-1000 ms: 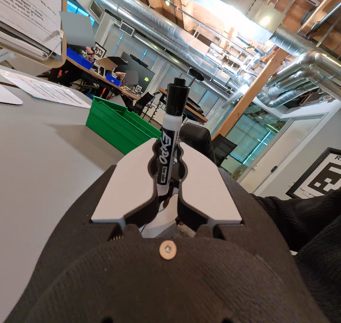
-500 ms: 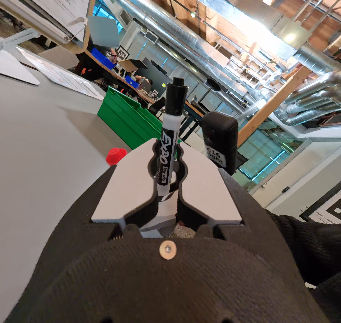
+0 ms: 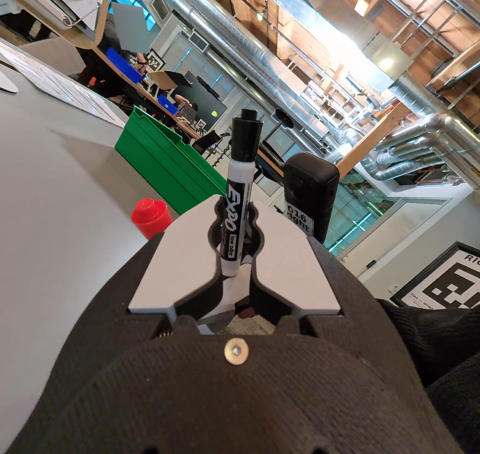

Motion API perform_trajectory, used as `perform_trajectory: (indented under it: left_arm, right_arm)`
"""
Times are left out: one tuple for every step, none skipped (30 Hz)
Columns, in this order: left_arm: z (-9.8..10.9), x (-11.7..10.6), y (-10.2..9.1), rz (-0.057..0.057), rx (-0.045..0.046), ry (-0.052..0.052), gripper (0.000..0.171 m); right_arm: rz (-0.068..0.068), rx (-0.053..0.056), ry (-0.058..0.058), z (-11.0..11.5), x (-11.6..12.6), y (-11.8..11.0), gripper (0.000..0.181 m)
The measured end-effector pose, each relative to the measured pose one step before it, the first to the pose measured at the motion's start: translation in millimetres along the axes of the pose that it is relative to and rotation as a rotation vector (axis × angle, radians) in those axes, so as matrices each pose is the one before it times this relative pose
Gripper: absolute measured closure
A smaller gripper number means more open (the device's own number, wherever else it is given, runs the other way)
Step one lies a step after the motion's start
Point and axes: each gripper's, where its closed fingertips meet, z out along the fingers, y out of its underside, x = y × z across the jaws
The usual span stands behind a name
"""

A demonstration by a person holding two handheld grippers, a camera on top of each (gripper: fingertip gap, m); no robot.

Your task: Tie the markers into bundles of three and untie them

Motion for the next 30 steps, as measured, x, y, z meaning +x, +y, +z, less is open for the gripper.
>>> perform_trajectory:
  left_arm:
    - [-0.06, -0.30, -0.65, 0.0087, 0.00028, -0.0020, 0.154]
    - [-0.30, -0.35, -0.67, 0.0139, 0.00081, -0.0043, 0.153]
    - [-0.12, -0.26, -0.32, 0.0123, 0.00029, -0.0038, 0.154]
    - [0.09, -0.24, 0.27, 0.0069, -0.00290, -0.0011, 0.154]
    - [0.30, -1.37, 0.52, 0.0039, -0.00270, -0.0096, 0.154]
    - [0.31, -1.86, 0.44, 0.0025, 0.00113, -0.0126, 0.154]
    - [0.28, -1.48, 0.74, 0.0018, 0.00086, -0.0076, 0.155]
    - [0.46, -1.72, 1.61, 0.0033, -0.00082, -0.0088, 0.154]
    - [0.24, -0.95, 3.33, 0.0106, -0.00763, -0.0043, 0.154]
    - [0.65, 0.42, 4.32, 0.0114, -0.01282, 0.0032, 0.154]
    - [1.05, 1.05, 4.30, 0.0067, -0.01465, 0.0036, 0.154]
    - [1.39, 1.60, 4.02, 0.0008, -0.01494, 0.0054, 0.154]
    - [0.61, 0.87, 1.39, 0.0011, 0.00260, -0.0017, 0.154]
    - [0.01, 0.19, 0.89, 0.0033, 0.00074, -0.0059, 0.154]
    - [-0.18, 0.69, 1.38, 0.0027, -0.00760, 0.0015, 0.154]
    - [-0.43, 0.00, 0.47, -0.0056, -0.00196, 0.0004, 0.155]
    - [-0.29, -1.68, 0.44, -0.0122, -0.00319, -0.0089, 0.155]
    - [-0.23, -1.71, 0.43, -0.0124, -0.00599, -0.0081, 0.155]
    - [0.08, -1.17, 0.68, -0.0097, -0.00659, -0.0035, 0.155]
    - [0.02, -0.91, 0.90, -0.0068, -0.01006, -0.0013, 0.154]
    - [-0.17, -1.11, -0.08, -0.0060, -0.00267, -0.0024, 0.155]
    - [-0.04, -0.51, 0.03, -0.0039, -0.00347, -0.0010, 0.155]
    - [-0.35, -0.77, 0.00, -0.0031, -0.00451, -0.0051, 0.155]
    - [-0.71, -1.15, -0.74, -0.0033, 0.00149, -0.0084, 0.153]
    - [-1.14, -0.50, -1.54, -0.0055, 0.00498, -0.0039, 0.150]
    - [-1.41, 0.20, -2.20, -0.0058, 0.00646, 0.0012, 0.145]
    - [-1.54, -0.32, -2.40, -0.0061, 0.00382, -0.0009, 0.141]
    - [-1.62, -1.48, -2.93, -0.0059, 0.00520, -0.0084, 0.138]
    - [-1.51, -2.08, -3.56, -0.0035, 0.00827, -0.0102, 0.136]
    - [-1.48, -2.80, -2.93, -0.0018, 0.00359, -0.0125, 0.134]
  right_arm:
    - [-0.0020, 0.0027, 0.0053, -0.32, 0.41, -0.66, 0.164]
    - [-0.0004, 0.0030, 0.0020, -0.38, 0.50, -0.70, 0.165]
    - [0.0030, 0.0042, -0.0019, -0.42, 0.25, -0.54, 0.165]
    - [0.0055, 0.0032, -0.0054, -0.19, -0.09, -0.32, 0.165]
    - [0.0056, 0.0023, -0.0037, -0.06, 0.15, 0.02, 0.165]
    - [0.0032, -0.0017, 0.0005, 0.12, 0.61, 0.57, 0.165]
    - [-0.0023, -0.0037, 0.0015, 0.34, 0.25, 0.78, 0.165]
    - [-0.0050, 0.0004, -0.0009, 0.09, -0.58, 0.00, 0.165]
    - [0.0019, 0.0006, 0.0035, -0.02, -0.21, -0.62, 0.165]
    - [-0.0044, -0.0047, 0.0039, -0.01, -0.04, 0.18, 0.165]
    - [-0.0091, -0.0048, 0.0084, 0.17, 0.69, 0.83, 0.166]
    - [-0.0069, 0.0004, 0.0059, -0.14, 0.59, 0.15, 0.166]
    - [0.0000, 0.0013, -0.0005, -0.53, 0.13, -0.18, 0.166]
    - [0.0055, 0.0054, -0.0021, -0.72, 0.17, -0.89, 0.166]
    - [0.0077, 0.0084, -0.0002, -1.15, 0.85, -1.34, 0.166]
    - [0.0080, 0.0079, 0.0007, -1.15, 1.37, -1.24, 0.166]
    - [0.0089, 0.0056, 0.0037, -1.20, 2.12, -0.84, 0.166]
    - [0.0068, 0.0031, 0.0057, -0.92, 2.55, -0.14, 0.166]
    - [0.0046, 0.0022, 0.0006, -0.67, 1.87, 0.25, 0.165]
    - [0.0064, 0.0009, -0.0013, -0.54, 1.42, 0.24, 0.165]
    - [0.0050, 0.0006, -0.0004, -0.24, 0.90, -0.02, 0.165]
    - [-0.0011, -0.0031, 0.0025, -0.04, 0.67, 0.34, 0.165]
    - [-0.0069, -0.0047, 0.0076, 0.09, 0.76, 0.48, 0.166]
    - [-0.0090, -0.0076, 0.0092, 0.28, 0.97, 0.92, 0.166]
    - [-0.0064, -0.0099, 0.0061, 0.16, 0.79, 1.26, 0.165]
    - [-0.0026, -0.0100, 0.0028, 0.12, 0.81, 1.22, 0.166]
    - [0.0010, -0.0083, 0.0003, -0.12, 0.84, 1.12, 0.166]
    - [0.0028, -0.0124, -0.0045, -0.14, 0.57, 1.75, 0.166]
    - [0.0036, -0.0149, -0.0057, -0.24, 0.47, 2.10, 0.166]
    - [0.0017, -0.0150, -0.0026, -0.40, 0.94, 2.11, 0.166]
